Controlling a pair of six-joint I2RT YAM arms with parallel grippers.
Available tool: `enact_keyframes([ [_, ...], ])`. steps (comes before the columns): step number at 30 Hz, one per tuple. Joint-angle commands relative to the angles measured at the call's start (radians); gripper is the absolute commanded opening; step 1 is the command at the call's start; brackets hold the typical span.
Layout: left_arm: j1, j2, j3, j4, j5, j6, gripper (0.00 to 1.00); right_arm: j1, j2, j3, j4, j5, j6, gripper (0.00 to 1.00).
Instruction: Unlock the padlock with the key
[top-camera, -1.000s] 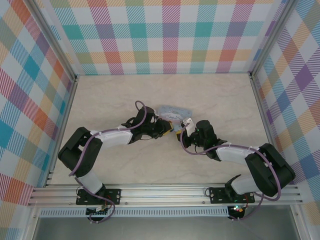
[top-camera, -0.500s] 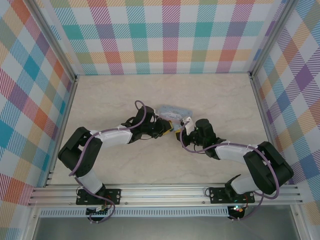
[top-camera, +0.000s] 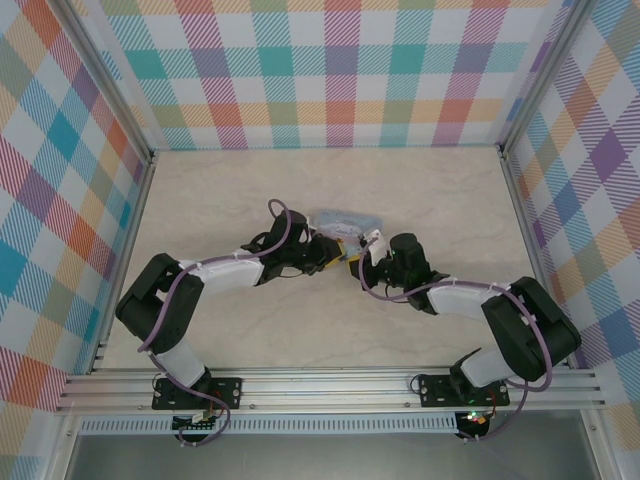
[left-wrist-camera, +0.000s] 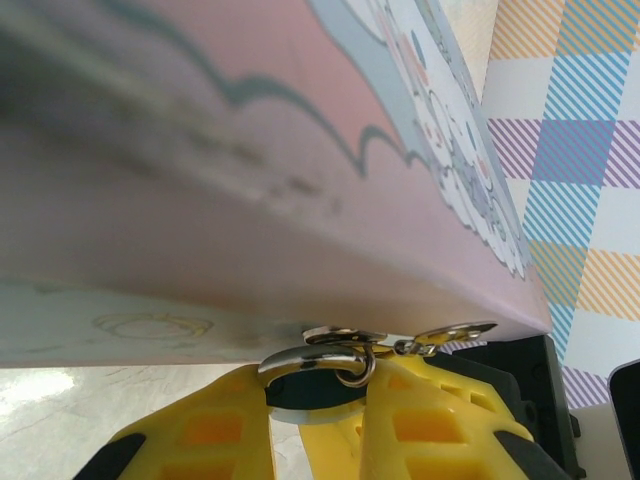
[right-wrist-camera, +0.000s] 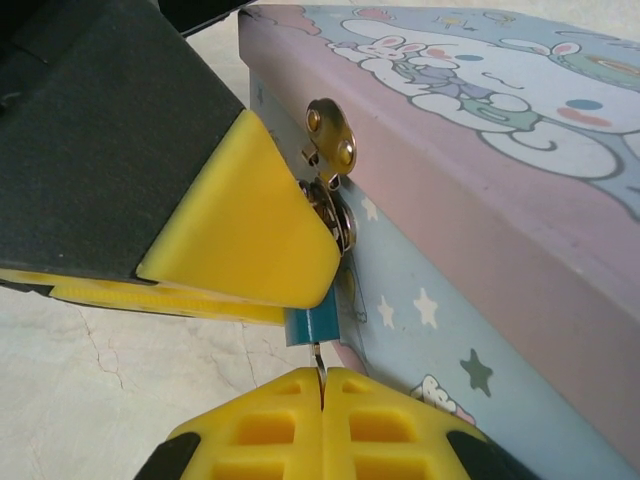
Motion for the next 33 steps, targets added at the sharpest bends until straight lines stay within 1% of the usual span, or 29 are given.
enact_keyframes([
  [1, -0.035, 0.019, 0.037, 0.037, 0.113, 0.014, 0.2, 0.016, 0.014, 0.084, 0.17, -0.055, 0.037, 0.0],
  [5, -0.039, 0.039, 0.035, 0.056, 0.111, 0.007, 0.2, 0.019, 0.038, 0.078, 0.173, -0.03, 0.062, 0.0],
  [8, -0.036, 0.048, 0.031, 0.059, 0.101, 0.011, 0.25, 0.019, 0.049, 0.055, 0.163, -0.003, 0.087, 0.0],
  [11, -0.027, 0.043, 0.024, 0.059, 0.087, 0.013, 0.36, 0.019, 0.044, 0.03, 0.152, 0.02, 0.121, 0.0],
  [12, -0.023, 0.038, 0.022, 0.057, 0.08, 0.014, 0.41, 0.019, 0.041, 0.027, 0.137, 0.022, 0.132, 0.0],
  [15, -0.008, 0.014, 0.011, 0.041, 0.059, 0.022, 0.54, 0.019, 0.037, 0.022, 0.103, 0.031, 0.176, 0.0],
  [17, 0.007, -0.009, -0.001, 0.031, 0.046, 0.024, 0.59, 0.019, 0.03, 0.023, 0.045, 0.04, 0.208, 0.0],
  [20, 0.028, -0.064, -0.038, 0.024, 0.021, 0.024, 0.72, 0.019, 0.015, 0.021, -0.005, 0.035, 0.26, 0.0],
  [24, 0.068, -0.151, -0.086, -0.01, -0.006, 0.024, 0.81, 0.02, -0.002, 0.025, -0.068, 0.005, 0.333, 0.0],
  [26, 0.086, -0.196, -0.109, -0.037, -0.022, 0.025, 0.83, 0.02, -0.008, 0.024, -0.091, -0.008, 0.366, 0.0],
  [29, 0.108, -0.258, -0.159, -0.054, -0.055, 0.01, 0.83, 0.032, -0.014, 0.027, -0.121, -0.021, 0.402, 0.0],
  [33, 0.111, -0.287, -0.212, -0.021, -0.056, -0.041, 0.7, 0.055, -0.016, 0.024, -0.179, 0.0, 0.423, 0.0],
])
